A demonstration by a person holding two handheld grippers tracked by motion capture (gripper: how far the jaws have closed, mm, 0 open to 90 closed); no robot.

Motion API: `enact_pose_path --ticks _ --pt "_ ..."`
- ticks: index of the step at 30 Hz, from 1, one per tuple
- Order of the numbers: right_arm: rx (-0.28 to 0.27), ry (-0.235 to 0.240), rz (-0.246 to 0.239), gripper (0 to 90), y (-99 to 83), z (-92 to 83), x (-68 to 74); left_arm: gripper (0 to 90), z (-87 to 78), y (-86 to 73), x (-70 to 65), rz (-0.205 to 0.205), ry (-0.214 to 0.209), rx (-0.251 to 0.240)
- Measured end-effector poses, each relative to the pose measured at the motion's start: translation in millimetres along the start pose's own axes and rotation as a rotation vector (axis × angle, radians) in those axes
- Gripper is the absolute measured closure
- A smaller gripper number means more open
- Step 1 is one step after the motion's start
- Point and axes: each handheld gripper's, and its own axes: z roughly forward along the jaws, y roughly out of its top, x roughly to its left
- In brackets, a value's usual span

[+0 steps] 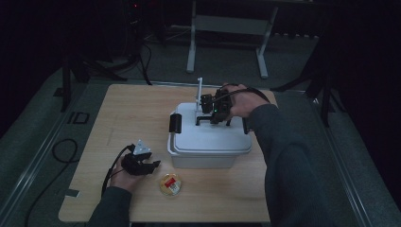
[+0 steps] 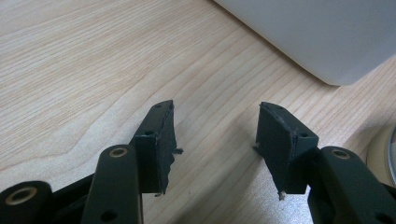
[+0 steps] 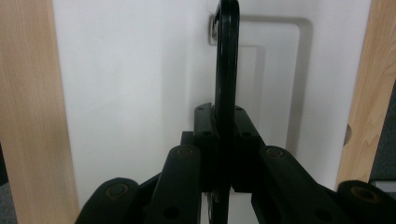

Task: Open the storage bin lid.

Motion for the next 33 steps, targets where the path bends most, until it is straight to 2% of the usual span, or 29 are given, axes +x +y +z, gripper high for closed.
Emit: enact_pose_path --ticks 6,17,33 --pt "0.015 -0.008 0.008 84.1 -6.1 -3.0 -0.3 47.3 0.0 0.0 0.1 0.001 0.0 0.0" --pt "0.004 -0.015 0.041 84.1 -23.8 -8.1 -2.5 47.3 0.0 0.0 0.1 0.002 0.001 0.0" --pt "0.0 -0.022 0.114 84.1 -56.3 -14.2 -3.1 47.3 -0.1 0.0 0.0 0.003 0.001 0.002"
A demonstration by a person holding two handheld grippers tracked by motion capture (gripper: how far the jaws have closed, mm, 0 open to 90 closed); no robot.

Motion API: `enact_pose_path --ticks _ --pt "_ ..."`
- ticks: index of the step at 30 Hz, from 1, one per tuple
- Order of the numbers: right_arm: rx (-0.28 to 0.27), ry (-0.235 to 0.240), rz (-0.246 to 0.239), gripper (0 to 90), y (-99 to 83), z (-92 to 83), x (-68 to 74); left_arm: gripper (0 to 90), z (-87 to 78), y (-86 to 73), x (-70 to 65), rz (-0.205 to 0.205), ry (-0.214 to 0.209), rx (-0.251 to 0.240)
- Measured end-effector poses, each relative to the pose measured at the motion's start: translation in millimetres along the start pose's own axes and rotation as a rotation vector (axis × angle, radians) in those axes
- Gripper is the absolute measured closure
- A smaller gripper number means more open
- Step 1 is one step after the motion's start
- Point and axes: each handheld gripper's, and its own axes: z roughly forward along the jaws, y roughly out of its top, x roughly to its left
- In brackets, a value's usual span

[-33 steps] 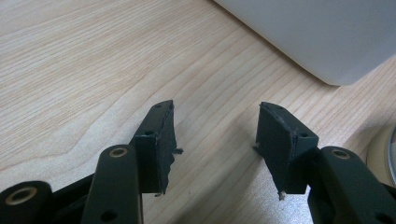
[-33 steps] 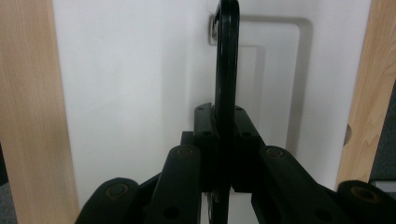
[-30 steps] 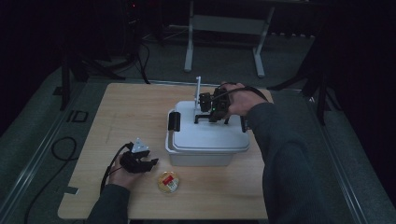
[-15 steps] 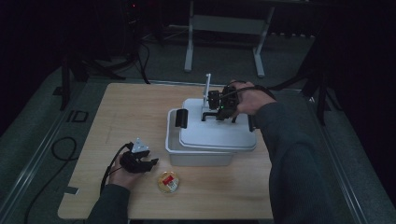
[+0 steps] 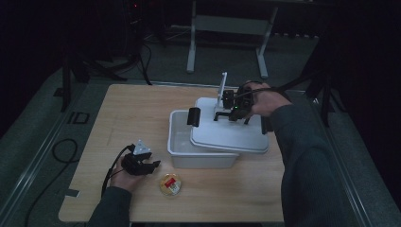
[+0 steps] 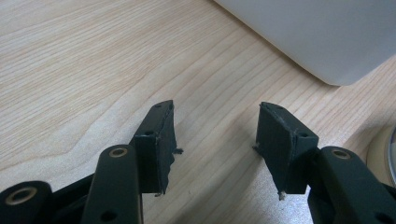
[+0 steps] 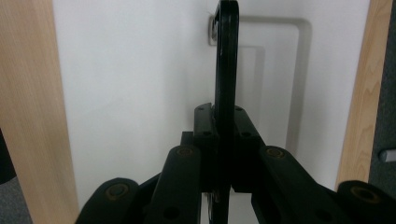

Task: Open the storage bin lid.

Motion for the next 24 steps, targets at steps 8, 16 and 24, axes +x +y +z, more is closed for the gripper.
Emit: enact_pose_path --ticks 8,16,24 --pt "-0.024 -0.013 0.032 84.1 -14.6 -7.2 -1.4 47.3 0.0 0.0 0.0 0.0 0.0 -0.001" --pt "-0.035 -0.02 0.059 84.1 -25.5 -11.5 -2.7 47.3 0.2 -0.1 -0.4 -0.004 0.001 -0.002" --pt "-0.026 -0.036 0.085 84.1 -38.3 -12.0 -3.1 47.3 0.2 -0.2 -0.4 -0.007 -0.001 -0.004"
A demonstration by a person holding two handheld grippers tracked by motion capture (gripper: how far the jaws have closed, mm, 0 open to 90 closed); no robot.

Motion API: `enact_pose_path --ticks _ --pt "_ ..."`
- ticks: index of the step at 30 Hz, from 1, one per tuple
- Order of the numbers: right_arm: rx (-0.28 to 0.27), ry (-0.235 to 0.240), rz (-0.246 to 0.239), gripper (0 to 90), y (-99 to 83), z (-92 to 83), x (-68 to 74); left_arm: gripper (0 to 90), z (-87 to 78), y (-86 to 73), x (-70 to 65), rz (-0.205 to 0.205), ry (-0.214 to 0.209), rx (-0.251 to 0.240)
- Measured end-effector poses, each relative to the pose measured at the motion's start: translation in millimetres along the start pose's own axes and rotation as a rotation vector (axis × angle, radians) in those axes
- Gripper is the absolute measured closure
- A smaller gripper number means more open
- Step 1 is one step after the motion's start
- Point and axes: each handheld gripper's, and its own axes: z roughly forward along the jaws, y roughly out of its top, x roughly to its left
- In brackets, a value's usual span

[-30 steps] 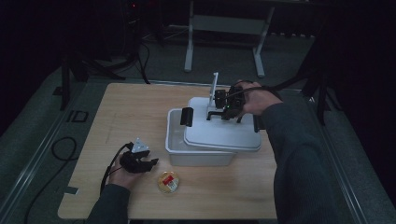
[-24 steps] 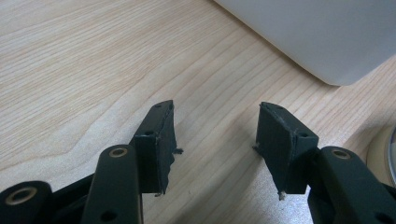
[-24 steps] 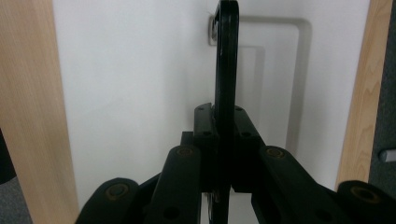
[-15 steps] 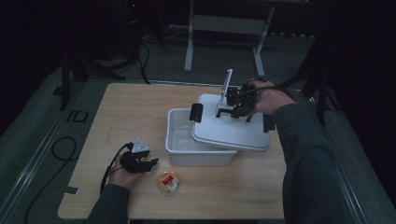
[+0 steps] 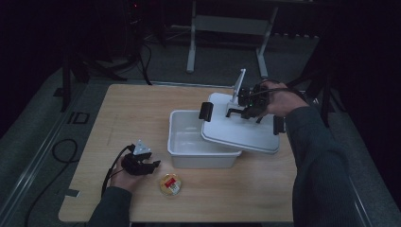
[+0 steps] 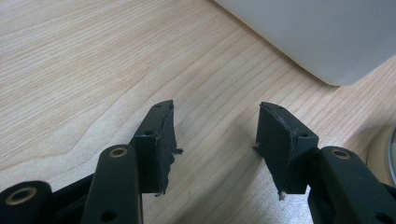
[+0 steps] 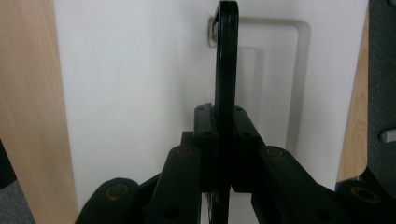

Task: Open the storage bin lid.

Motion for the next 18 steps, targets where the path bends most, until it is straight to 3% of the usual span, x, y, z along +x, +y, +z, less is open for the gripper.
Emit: enact_pose_path --ticks 18 --pt "0.016 -0.022 0.072 84.2 -33.3 -5.0 -5.8 47.3 -0.2 -0.1 0.3 -0.002 0.0 0.0"
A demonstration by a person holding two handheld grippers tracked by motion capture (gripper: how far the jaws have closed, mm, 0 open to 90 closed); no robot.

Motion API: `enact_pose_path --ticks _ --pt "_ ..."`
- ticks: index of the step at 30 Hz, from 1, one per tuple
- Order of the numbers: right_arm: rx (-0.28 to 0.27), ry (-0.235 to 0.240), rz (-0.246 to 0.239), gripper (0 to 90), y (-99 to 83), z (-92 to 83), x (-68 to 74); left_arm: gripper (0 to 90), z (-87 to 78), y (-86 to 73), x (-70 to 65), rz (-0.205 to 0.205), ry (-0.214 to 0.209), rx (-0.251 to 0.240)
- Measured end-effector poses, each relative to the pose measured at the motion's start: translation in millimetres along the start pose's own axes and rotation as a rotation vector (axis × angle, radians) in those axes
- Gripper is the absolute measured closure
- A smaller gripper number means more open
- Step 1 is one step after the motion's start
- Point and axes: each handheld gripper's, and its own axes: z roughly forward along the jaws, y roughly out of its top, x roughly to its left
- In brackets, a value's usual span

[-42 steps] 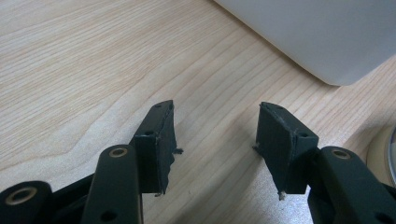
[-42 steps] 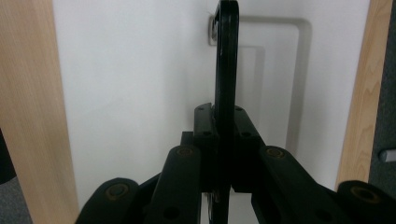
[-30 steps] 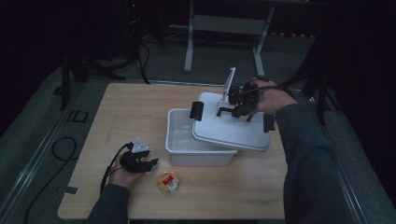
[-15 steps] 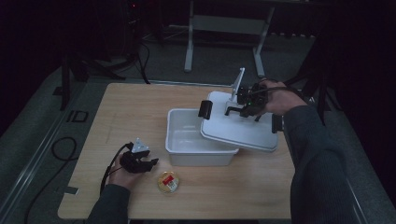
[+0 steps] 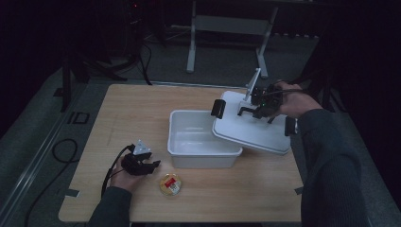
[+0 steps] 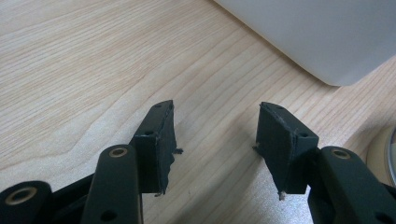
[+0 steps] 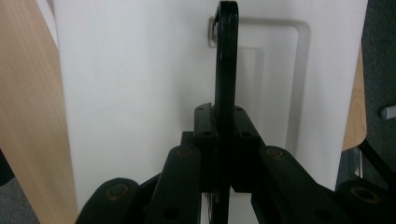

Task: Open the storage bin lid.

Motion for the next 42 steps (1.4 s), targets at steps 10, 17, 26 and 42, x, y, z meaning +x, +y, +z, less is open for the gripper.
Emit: enact_pose_path --ticks 10,17,26,42 --pt "0.005 -0.002 0.038 84.2 -16.1 1.3 -3.7 47.2 -0.1 0.0 0.3 0.001 -0.001 0.0" --pt "0.005 -0.015 0.069 84.2 -29.1 1.1 -6.9 47.2 -0.1 0.0 0.3 0.001 -0.001 0.0" --pt "0.013 -0.019 0.105 84.2 -45.5 4.4 -10.0 47.2 -0.1 0.0 0.2 0.001 0.0 0.0" --pt "0.018 -0.023 0.166 84.2 -71.7 11.4 -13.6 47.2 -0.1 -0.1 0.3 0.001 -0.001 -0.001"
